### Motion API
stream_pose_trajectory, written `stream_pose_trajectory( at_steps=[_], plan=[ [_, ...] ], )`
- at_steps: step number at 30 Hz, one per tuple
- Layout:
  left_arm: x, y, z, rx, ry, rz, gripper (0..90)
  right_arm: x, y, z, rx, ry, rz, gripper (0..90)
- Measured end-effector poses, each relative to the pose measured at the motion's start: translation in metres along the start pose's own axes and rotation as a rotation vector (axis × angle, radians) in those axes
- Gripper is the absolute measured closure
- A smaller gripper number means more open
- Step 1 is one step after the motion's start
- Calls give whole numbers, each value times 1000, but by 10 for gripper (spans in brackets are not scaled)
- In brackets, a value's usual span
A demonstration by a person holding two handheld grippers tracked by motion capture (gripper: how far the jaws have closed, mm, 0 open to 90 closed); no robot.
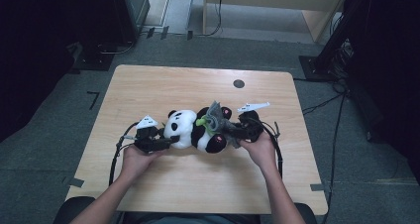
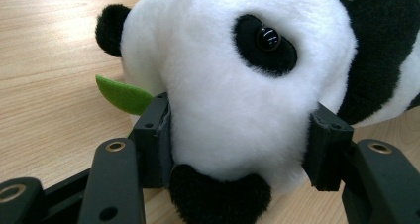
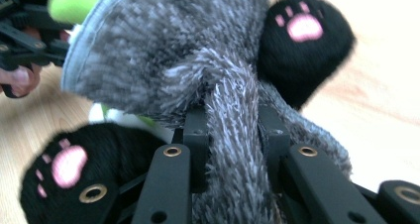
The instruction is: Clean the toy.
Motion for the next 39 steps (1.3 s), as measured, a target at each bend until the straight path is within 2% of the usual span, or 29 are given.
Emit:
stream_pose_trajectory(
  at_steps=[9,13,15,20,24,29,32,36,39],
  plan=[
    [0,-1,0,12,1,6,401,20,19,4,27,-23,-60,732],
    [-1,-2,0,13,-1,6,401,28,28,4,71,-67,-78,735],
    [-1,-2,0,13,-2,4,401,32,32,5,72,-71,-106,735],
    [0,-2,0,14,-2,2,400,36,41,10,87,-80,-136,735],
    [0,-2,0,14,5,-2,399,35,49,23,120,-55,-159,735],
    [0,-2,0,13,10,-9,396,34,60,45,152,8,-200,735],
    [0,-2,0,13,11,-9,396,26,55,56,138,63,-193,735],
    [0,-2,0,11,11,-9,395,9,36,62,123,106,-133,735],
    [1,-1,0,8,14,-7,393,-5,18,60,104,117,-78,734]
  ],
)
Point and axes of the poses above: each handheld gripper's, and its own axes: z roughly backward along the jaws, x roughly out of its underside, y roughly to its right, the point moved 7 cm from there along -z, roughly forward along the jaws, and after that the axes turned 15 degrees about -x, right-handed, at the moved point
